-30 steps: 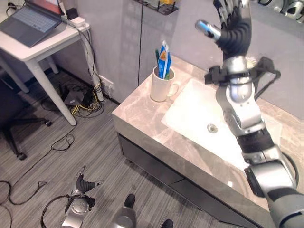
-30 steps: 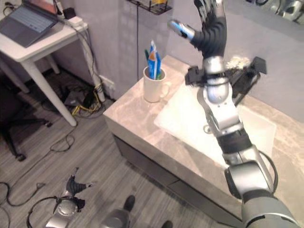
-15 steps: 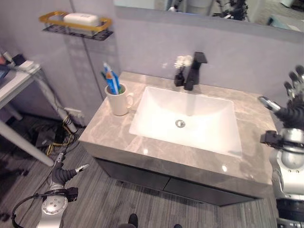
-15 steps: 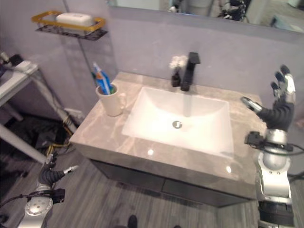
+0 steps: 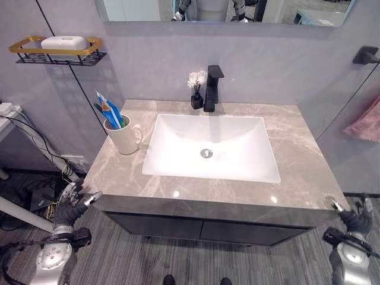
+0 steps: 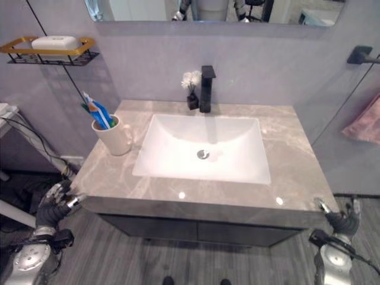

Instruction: Put brush and paste in cup on sink, flatten towel.

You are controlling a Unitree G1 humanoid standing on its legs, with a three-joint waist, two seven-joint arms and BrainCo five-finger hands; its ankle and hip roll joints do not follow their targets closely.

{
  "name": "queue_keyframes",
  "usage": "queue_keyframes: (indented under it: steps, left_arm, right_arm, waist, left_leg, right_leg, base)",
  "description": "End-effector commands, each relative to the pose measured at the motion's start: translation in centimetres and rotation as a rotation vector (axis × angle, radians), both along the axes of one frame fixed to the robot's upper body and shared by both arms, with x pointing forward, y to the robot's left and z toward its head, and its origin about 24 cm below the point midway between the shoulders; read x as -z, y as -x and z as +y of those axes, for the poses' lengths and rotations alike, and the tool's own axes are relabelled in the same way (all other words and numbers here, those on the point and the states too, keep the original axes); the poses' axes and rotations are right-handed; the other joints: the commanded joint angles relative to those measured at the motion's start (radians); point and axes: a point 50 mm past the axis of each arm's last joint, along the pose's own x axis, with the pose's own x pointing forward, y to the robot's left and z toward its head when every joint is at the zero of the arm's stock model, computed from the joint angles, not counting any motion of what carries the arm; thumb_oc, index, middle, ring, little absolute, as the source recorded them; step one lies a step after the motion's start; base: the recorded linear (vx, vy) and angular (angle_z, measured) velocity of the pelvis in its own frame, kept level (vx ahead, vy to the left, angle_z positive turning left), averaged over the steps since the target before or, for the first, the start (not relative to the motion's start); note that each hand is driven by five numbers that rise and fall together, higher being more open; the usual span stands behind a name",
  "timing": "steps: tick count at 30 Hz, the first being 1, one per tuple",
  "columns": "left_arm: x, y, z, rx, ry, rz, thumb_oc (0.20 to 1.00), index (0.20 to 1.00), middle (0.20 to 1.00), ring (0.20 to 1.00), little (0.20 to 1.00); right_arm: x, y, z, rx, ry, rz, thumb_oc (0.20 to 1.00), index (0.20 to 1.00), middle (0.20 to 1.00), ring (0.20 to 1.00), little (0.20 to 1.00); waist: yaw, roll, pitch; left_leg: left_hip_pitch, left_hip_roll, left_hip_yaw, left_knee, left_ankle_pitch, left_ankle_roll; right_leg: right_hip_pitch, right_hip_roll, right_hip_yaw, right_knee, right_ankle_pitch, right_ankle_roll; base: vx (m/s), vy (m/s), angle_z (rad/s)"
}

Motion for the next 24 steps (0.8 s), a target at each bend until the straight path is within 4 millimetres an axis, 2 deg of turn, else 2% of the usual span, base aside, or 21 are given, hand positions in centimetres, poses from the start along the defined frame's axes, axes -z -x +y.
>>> queue_keyframes:
  steps: [1,2,8,9,13,17,20,23,24]
  left_arm:
    - [-4.6,-2.0,-1.4,0.15,0.023,-0.207,0.2,0.2,0.2,0.2,0.2]
    - [-4.6,-2.0,-1.4,0.15,0.023,-0.207,0.2,0.2,0.2,0.2,0.2]
    - [-5.9,-2.3,-1.8,0.206,0.034,-0.234,0.2,0.2,0.2,0.2,0.2]
    - [-6.2,-2.5,-2.1,0.229,0.04,-0.23,0.2,0.2,0.2,0.2,0.2]
    - [-6.4,-2.5,-2.2,0.239,0.034,-0.224,0.2,0.2,0.2,0.2,0.2]
    - [-6.4,-2.7,-2.6,0.284,0.032,-0.203,0.2,0.2,0.2,0.2,0.2]
    - [-6.7,-2.5,-3.0,0.307,0.038,-0.215,0.2,0.2,0.2,0.2,0.2]
    - [-6.8,-2.4,-2.9,0.303,0.041,-0.226,0.2,0.2,0.2,0.2,0.2]
    - [-6.6,-2.4,-3.0,0.298,0.067,-0.23,0.2,0.2,0.2,0.2,0.2]
  right_arm:
    - [-0.3,-1.2,-0.1,0.016,-0.091,-0.122,1.0,1.0,1.0,1.0,1.0]
    - [-0.3,-1.2,-0.1,0.016,-0.091,-0.123,1.0,1.0,1.0,1.0,1.0]
    - [2.9,-0.3,1.6,-0.029,-0.176,0.005,1.0,1.0,1.0,1.0,1.0]
    - [4.2,0.1,2.4,-0.032,-0.235,0.037,1.0,1.0,1.0,1.0,1.0]
    - [4.6,0.1,2.9,-0.045,-0.253,0.047,1.0,1.0,1.0,1.0,1.0]
    - [4.9,0.1,3.2,-0.072,-0.255,0.069,1.0,1.0,1.0,1.0,1.0]
    - [4.4,-0.9,3.4,-0.112,-0.232,0.072,1.0,1.0,1.0,1.0,1.0]
    - [4.4,-1.4,3.7,-0.132,-0.233,0.073,1.0,1.0,1.0,1.0,1.0]
    - [4.7,-1.3,4.1,-0.141,-0.244,0.077,1.0,1.0,1.0,1.0,1.0]
  waist:
    - [-0.031,0.018,-0.002]
    - [-0.031,0.017,-0.002]
    - [-0.035,0.007,0.006]
    - [-0.038,0.004,0.01]
    - [-0.039,0.002,0.012]
    - [-0.042,0.0,0.029]
    - [-0.036,0.012,0.045]
    - [-0.028,0.025,0.054]
    - [-0.045,0.033,0.062]
  left_leg:
    - [0.045,0.025,-0.006,0.008,-0.075,0.008]
    - [0.045,0.025,-0.006,0.008,-0.075,0.008]
    - [0.046,0.021,-0.01,0.008,-0.079,0.013]
    - [0.049,0.013,-0.014,0.008,-0.083,0.02]
    - [0.053,0.001,-0.015,0.008,-0.085,0.029]
    - [0.048,-0.054,-0.016,0.05,-0.108,0.062]
    - [0.034,-0.075,0.02,0.062,-0.118,0.078]
    - [0.039,-0.07,0.051,0.054,-0.119,0.08]
    - [0.048,-0.067,0.047,0.054,-0.121,0.084]
  right_leg:
    - [0.036,-0.049,-0.01,0.007,-0.007,0.028]
    - [0.036,-0.049,-0.011,0.007,-0.007,0.028]
    - [0.045,-0.051,-0.016,0.012,0.004,0.031]
    - [0.042,-0.058,-0.013,0.035,0.011,0.034]
    - [0.04,-0.068,-0.012,0.048,0.02,0.039]
    - [0.035,-0.119,0.004,0.074,0.067,0.058]
    - [-0.011,-0.148,0.007,0.105,0.12,0.082]
    - [-0.046,-0.121,0.002,0.126,0.1,0.075]
    - [-0.07,-0.04,0.045,0.142,0.032,0.051]
  base:
    - [0.0,0.0,0.0]
    - [0.0,0.0,0.0]
    - [0.01,0.032,-0.01]
    - [0.02,0.09,0.03]
    - [0.01,0.091,0.04]
    - [-0.01,0.169,0.0]
    - [-0.08,0.194,-0.06]
    - [-0.05,0.133,-0.55]
    - [0.01,0.089,-0.68]
